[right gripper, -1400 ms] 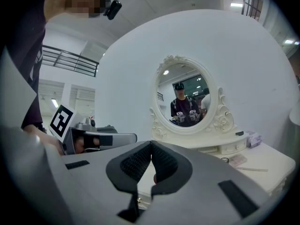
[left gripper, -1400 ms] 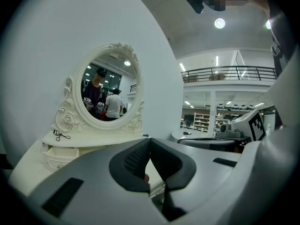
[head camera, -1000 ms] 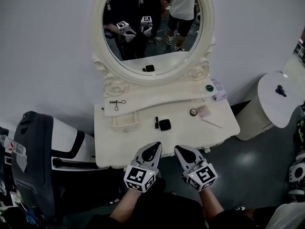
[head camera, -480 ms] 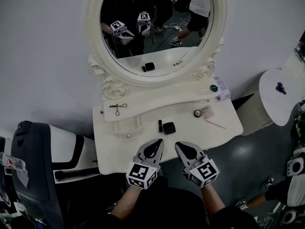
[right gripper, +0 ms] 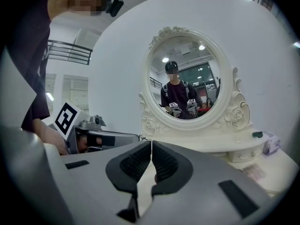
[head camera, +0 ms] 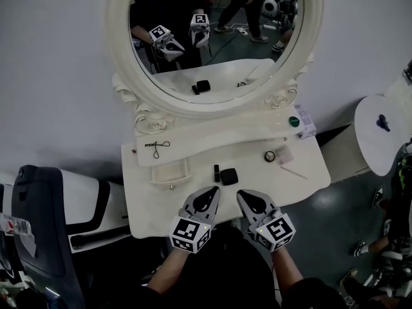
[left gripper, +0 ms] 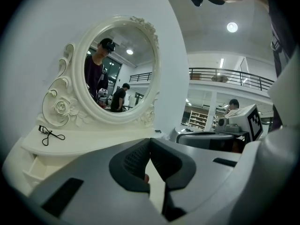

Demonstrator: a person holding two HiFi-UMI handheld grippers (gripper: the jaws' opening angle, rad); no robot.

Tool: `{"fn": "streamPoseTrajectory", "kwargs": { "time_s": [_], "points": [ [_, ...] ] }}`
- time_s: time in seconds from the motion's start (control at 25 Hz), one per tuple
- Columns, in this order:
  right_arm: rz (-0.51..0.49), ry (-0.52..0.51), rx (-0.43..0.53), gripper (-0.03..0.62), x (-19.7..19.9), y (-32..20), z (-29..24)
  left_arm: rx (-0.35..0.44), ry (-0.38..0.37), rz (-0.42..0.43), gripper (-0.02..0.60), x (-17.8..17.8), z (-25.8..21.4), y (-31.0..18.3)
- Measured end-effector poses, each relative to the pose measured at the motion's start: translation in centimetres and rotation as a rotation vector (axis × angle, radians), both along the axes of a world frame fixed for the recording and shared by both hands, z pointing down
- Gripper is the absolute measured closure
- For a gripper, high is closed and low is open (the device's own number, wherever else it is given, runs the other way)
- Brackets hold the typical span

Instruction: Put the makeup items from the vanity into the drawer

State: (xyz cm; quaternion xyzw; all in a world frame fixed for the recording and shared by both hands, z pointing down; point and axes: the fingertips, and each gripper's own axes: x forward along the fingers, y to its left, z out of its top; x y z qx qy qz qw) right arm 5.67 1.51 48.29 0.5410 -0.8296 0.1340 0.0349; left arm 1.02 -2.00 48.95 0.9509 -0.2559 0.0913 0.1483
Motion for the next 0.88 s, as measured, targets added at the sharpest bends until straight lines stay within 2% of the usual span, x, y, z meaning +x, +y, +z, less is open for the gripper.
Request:
{"fn": "streamPoseTrajectory", "kwargs": {
  "time_s": [0.24,0.76,0.88],
  "points": [
    [-0.075,0.005,-0.043,0.569,1.9,-2.3,2.0,-0.028,-0.025,-0.064,0.566,1.3,1.7,-2.0],
    [-0.337,0.058,-0.082,0.569,4.2,-6.3,4.9,-0.084,-0.081,-0.236,0.566,3.7,4.9,-5.5],
    [-0.389,0.077,-0.119,0.568,4.5,-6.7,5.8,-0.093,-0.094,-0.258,0.566,3.9,5.6,-5.8]
  ]
}}
